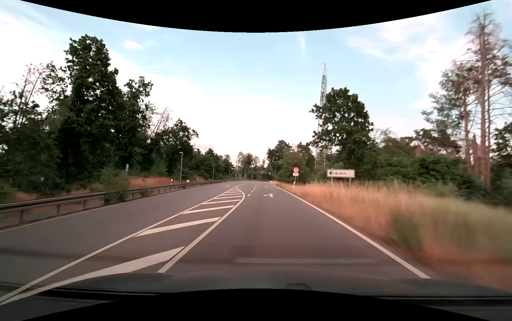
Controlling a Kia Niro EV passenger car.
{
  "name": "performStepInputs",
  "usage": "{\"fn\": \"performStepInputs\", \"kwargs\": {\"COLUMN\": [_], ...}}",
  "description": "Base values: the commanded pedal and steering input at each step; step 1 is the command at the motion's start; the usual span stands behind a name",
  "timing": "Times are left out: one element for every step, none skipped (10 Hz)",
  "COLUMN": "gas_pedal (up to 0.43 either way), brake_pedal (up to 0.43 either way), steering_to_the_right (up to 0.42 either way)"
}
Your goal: Follow the waypoints while adhering to traffic rules and regulations
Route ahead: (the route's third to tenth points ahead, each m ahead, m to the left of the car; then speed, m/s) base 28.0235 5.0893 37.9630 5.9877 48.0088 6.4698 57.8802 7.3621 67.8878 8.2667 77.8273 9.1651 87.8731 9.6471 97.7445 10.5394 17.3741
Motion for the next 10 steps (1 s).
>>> {"fn": "performStepInputs", "kwargs": {"gas_pedal": [0.098, 0.098, 0.098, 0.098, 0.098, 0.098, 0.098, 0.098, 0.098, 0.087], "brake_pedal": [0.000, 0.000, 0.000, 0.000, 0.000, 0.000, 0.000, 0.000, 0.000, 0.000], "steering_to_the_right": [-0.013, -0.012, -0.011, -0.010, -0.010, -0.009, -0.009, -0.007, -0.005, -0.004]}}
